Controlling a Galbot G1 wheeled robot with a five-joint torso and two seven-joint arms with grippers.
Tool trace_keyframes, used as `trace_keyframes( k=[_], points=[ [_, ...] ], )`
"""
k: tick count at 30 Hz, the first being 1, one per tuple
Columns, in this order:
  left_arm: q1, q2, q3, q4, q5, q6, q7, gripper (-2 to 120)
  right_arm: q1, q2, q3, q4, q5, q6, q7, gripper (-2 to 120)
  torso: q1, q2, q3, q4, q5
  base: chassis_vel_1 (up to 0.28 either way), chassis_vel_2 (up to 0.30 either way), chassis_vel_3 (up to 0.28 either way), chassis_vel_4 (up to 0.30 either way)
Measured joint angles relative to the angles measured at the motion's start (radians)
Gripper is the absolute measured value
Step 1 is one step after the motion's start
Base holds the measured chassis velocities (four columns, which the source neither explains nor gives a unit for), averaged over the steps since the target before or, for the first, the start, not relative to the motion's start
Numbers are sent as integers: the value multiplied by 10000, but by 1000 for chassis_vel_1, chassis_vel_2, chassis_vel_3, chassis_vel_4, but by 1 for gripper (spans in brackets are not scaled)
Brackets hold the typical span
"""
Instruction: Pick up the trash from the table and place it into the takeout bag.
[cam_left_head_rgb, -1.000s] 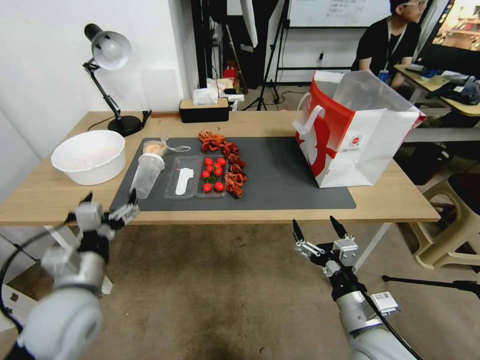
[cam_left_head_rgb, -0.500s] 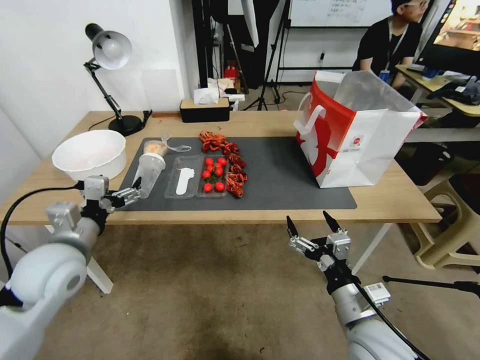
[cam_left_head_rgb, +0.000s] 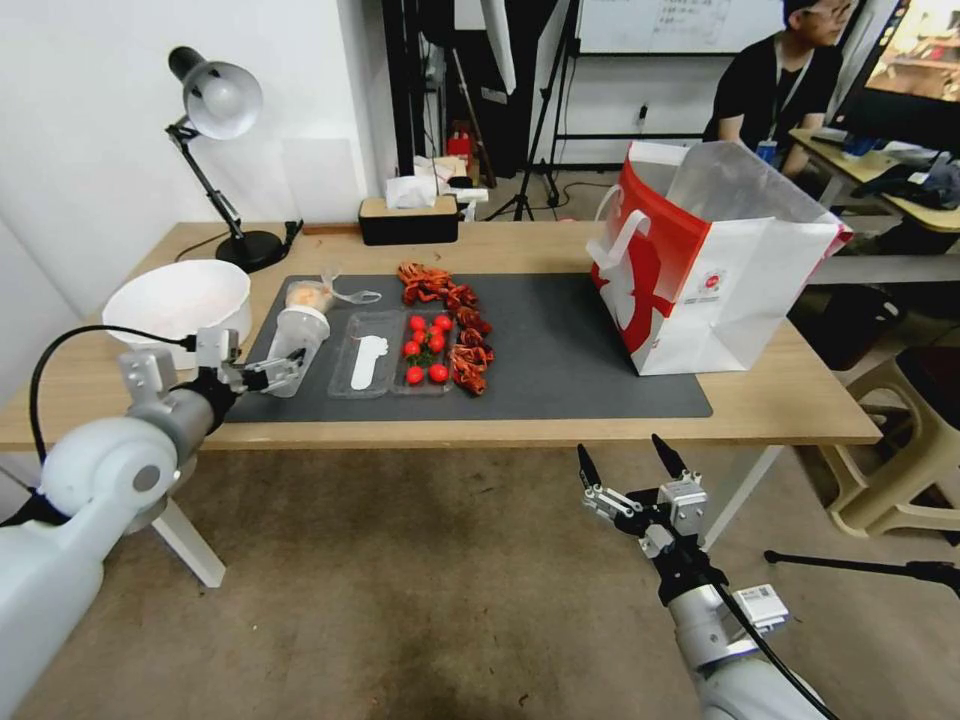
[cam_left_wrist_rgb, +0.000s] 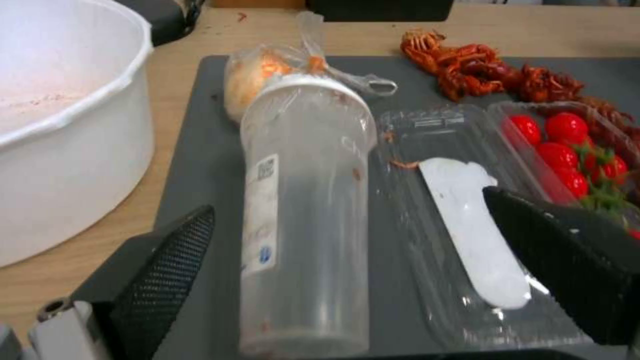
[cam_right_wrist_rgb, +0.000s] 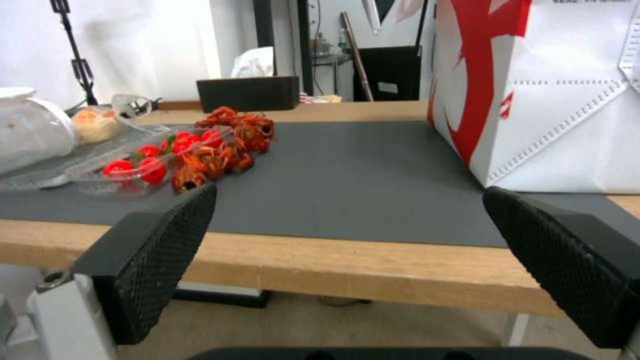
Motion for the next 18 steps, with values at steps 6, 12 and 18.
trace_keyframes(
  k=[6,12,18],
  points=[
    [-859,-200,843,723,266,172,-392,100,-178,81,120,-46,-109,60,-5,100,-1,0,0,0,-1,0,0,0,0],
    [-1190,-309,1067,1148,336,190,-458,100,-193,133,125,-95,-167,67,-14,100,-1,0,0,1,-1,0,0,0,0],
    [-1253,-374,1145,1352,122,297,-499,89,-139,172,106,-178,-191,68,-17,100,-1,1,0,2,0,0,0,0,0]
  ],
)
